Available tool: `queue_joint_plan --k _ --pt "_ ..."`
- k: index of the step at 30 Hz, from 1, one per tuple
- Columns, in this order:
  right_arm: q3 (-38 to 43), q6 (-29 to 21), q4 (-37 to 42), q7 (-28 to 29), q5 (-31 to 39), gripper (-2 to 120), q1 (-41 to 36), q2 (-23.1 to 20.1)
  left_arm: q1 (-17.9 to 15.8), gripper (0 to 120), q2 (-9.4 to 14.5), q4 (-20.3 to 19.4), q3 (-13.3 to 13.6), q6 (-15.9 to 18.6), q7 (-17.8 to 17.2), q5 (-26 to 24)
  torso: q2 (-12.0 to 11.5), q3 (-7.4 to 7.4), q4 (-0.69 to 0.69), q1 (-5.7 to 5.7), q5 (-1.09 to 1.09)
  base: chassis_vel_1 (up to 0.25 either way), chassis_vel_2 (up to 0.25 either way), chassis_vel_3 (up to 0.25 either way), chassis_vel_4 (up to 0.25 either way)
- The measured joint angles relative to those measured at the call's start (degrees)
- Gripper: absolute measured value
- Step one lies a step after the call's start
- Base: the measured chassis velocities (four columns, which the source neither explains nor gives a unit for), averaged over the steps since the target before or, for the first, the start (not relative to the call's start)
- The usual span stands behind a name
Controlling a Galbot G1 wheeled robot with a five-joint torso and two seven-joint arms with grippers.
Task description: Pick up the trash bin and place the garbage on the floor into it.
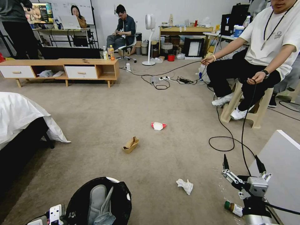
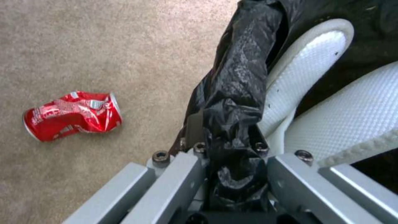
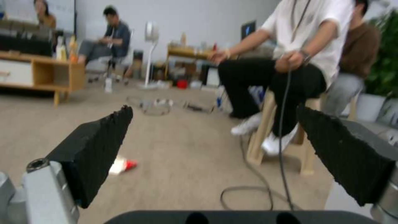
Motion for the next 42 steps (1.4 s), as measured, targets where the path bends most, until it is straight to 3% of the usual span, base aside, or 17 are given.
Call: queue_joint_plan --k 8,12,17,25,29,42 --pt "-1.46 -9.78 2.59 1.61 4.05 100 -0.51 -6.76 0.09 2 -0.08 -0.05 -0.09 -0.19 0.00 0.00 0.00 0.00 0.00 0.00 0.00 0.000 0.000 0.000 0.000" --pt "-1.27 -12.80 3.20 2.22 2.70 100 -1.09 -8.45 0.03 2 -0.18 0.23 -0.09 -0.27 0.02 0.01 0.00 0.00 0.00 0.00 0.01 0.000 0.000 0.000 0.000" --pt "-1.02 -12.95 3.30 1.61 -0.62 100 -2.04 -9.73 -0.16 2 -0.37 0.58 0.00 -0.42 0.04 0.13 0.00 0.00 0.00 0.00 0.01 0.000 0.000 0.000 0.000" --pt "-3.05 -6.86 0.86 -3.09 -6.23 100 -4.23 -13.36 -0.05 2 -0.70 0.70 0.04 -0.80 0.21 0.33 0.00 0.00 0.00 0.00 0.00 0.000 0.000 0.000 0.000" --pt "-3.66 -6.54 0.08 -3.62 -6.76 100 -4.34 -14.03 0.09 2 -0.83 0.61 0.04 -0.90 0.29 0.41 0.00 0.00 0.01 0.00 0.00 0.000 0.000 0.000 0.000" --pt "-7.92 -7.27 -12.37 -3.23 -6.59 100 -1.12 -20.50 0.33 2 -1.69 0.29 -0.34 -1.07 0.66 0.89 0.00 0.00 0.00 0.00 0.00 0.000 0.000 0.000 0.000"
